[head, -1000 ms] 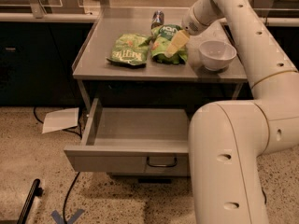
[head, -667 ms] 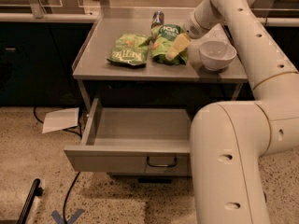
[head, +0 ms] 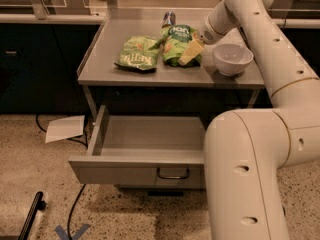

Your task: Place green rice chip bag into top drawer

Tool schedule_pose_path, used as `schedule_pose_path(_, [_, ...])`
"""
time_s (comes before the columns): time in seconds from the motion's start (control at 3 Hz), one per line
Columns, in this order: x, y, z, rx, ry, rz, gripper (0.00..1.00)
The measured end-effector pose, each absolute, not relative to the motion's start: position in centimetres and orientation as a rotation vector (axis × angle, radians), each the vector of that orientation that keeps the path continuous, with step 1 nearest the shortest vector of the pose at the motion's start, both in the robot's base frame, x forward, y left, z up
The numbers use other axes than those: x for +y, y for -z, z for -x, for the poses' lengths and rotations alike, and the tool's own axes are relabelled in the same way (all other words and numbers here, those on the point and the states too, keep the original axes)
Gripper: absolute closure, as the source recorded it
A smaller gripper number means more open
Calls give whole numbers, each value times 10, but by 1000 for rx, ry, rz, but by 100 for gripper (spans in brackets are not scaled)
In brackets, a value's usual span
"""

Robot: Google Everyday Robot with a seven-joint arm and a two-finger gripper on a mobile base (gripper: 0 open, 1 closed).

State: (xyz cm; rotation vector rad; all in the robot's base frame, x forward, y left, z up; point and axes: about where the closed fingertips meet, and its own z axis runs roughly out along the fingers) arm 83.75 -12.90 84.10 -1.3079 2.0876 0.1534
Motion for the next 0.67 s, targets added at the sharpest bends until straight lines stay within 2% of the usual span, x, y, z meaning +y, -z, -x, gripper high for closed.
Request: schedule_pose_path(0.67, [-129, -841, -838, 2088, -154, 1308, 65])
